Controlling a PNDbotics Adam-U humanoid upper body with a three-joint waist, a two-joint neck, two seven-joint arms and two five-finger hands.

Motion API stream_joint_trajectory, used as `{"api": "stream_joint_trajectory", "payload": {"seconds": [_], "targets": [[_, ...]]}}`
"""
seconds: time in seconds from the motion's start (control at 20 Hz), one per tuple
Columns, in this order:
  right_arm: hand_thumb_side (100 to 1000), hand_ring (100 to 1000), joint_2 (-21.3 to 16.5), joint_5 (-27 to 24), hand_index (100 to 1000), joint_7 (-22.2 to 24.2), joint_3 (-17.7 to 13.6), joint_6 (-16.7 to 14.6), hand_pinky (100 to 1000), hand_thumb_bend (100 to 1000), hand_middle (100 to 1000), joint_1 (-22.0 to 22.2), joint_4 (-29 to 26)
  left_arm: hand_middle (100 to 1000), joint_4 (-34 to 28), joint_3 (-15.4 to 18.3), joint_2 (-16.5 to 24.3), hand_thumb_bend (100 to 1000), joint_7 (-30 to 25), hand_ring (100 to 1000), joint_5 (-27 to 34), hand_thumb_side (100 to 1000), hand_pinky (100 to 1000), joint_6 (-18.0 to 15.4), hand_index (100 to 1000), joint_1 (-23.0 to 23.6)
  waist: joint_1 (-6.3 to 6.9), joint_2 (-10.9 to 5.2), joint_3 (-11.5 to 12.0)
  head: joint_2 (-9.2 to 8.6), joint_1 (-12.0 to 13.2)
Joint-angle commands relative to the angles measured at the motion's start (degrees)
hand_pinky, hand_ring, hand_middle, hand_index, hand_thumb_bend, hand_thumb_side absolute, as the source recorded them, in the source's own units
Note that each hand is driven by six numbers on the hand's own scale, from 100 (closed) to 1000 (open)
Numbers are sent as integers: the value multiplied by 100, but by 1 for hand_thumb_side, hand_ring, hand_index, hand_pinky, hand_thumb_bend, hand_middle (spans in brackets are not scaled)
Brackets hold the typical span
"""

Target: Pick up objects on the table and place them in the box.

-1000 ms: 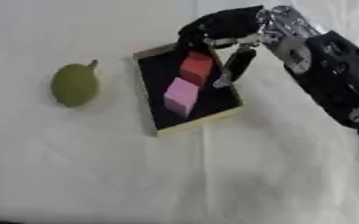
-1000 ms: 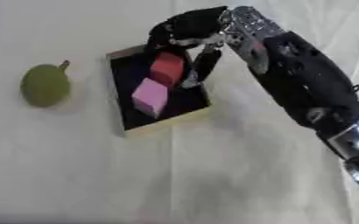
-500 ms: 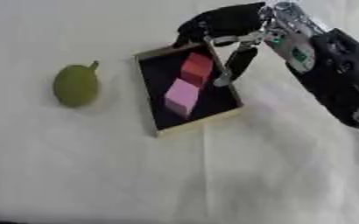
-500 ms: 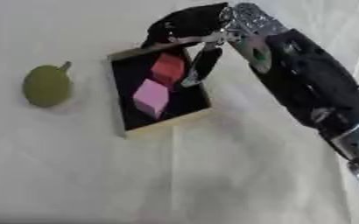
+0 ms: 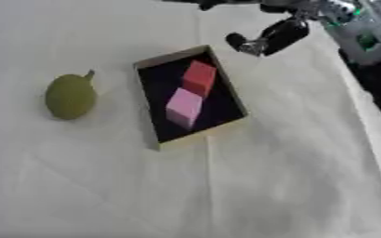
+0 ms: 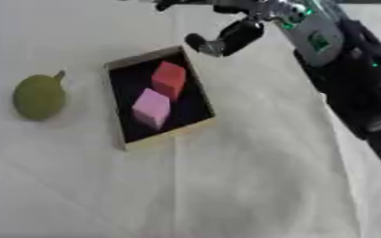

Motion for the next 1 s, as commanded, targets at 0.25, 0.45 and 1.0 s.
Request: {"api": "stream_joint_trajectory", "payload": {"seconds": [0.25, 0.45, 1.0], "targets": [[226, 853, -850, -1965, 885, -958, -994, 804, 897, 100, 823, 624, -1233, 911, -426, -31, 265, 100, -114, 967, 65, 616, 856, -53, 961, 212, -14, -177, -87, -112, 19], [368, 856, -1050, -2755, 885, -1805, -1329, 776, 897, 100, 830, 878, -1470, 912, -686, -40, 324, 100, -232, 969, 59, 652, 856, -35, 961, 498, -52, -157, -167, -81, 77], [289, 854, -1188, -3419, 874, -2784, -1694, 430, 886, 100, 825, 1163, -1626, 910, -1492, -125, 604, 100, -969, 970, -349, 672, 848, -118, 949, 1487, -134, -53, -332, 134, 496]]}}
